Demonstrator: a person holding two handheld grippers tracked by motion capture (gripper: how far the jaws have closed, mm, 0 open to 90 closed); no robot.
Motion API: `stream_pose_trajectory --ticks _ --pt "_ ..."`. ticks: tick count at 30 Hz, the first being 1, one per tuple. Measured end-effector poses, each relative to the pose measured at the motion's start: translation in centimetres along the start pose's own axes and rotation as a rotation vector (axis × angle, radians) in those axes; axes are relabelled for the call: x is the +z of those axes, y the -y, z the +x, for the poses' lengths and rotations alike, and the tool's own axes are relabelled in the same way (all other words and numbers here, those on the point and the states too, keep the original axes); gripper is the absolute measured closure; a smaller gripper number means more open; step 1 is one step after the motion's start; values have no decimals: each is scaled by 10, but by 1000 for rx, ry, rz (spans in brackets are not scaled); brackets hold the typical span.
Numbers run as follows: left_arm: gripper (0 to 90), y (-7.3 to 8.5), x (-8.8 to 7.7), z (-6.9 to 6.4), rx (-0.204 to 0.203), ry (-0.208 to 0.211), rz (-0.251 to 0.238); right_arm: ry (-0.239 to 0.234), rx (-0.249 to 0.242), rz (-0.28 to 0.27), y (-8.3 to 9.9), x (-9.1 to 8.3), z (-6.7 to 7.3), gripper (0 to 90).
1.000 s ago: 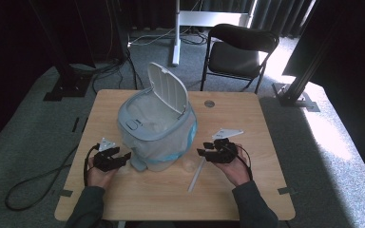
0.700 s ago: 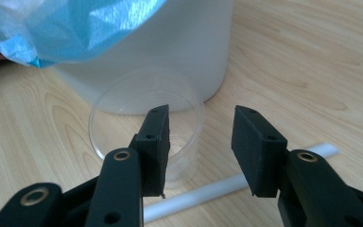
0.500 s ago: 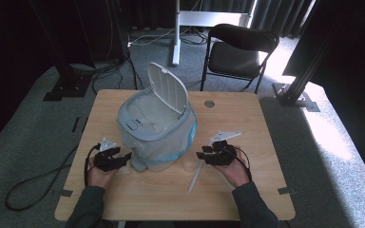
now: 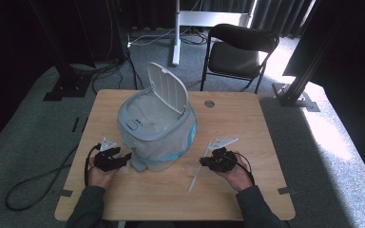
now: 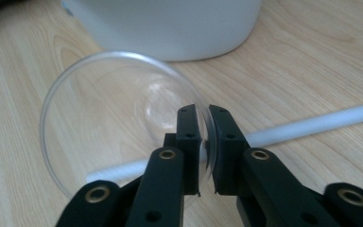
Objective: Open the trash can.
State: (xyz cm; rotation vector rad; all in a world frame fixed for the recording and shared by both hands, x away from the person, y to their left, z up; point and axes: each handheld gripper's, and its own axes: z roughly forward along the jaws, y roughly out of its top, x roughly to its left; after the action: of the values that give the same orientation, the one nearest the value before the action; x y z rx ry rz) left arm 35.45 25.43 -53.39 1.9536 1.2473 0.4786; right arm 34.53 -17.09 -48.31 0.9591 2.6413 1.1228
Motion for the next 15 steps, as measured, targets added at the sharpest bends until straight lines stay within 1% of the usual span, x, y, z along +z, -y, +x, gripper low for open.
stream_pose_trajectory --ticks 3,6,11,15 --pt "383 0 0 0 -1 -1 -1 -13 -8 1 1 0 1 859" --pt "383 0 -1 0 -2 -2 -2 -8 -11 -12 1 -2 1 861" --pt "383 0 -1 0 1 -5 1 7 9 -47 2 -7 -2 861" --pt "382 0 0 -1 4 -4 4 18 13 -65 4 -12 -4 861"
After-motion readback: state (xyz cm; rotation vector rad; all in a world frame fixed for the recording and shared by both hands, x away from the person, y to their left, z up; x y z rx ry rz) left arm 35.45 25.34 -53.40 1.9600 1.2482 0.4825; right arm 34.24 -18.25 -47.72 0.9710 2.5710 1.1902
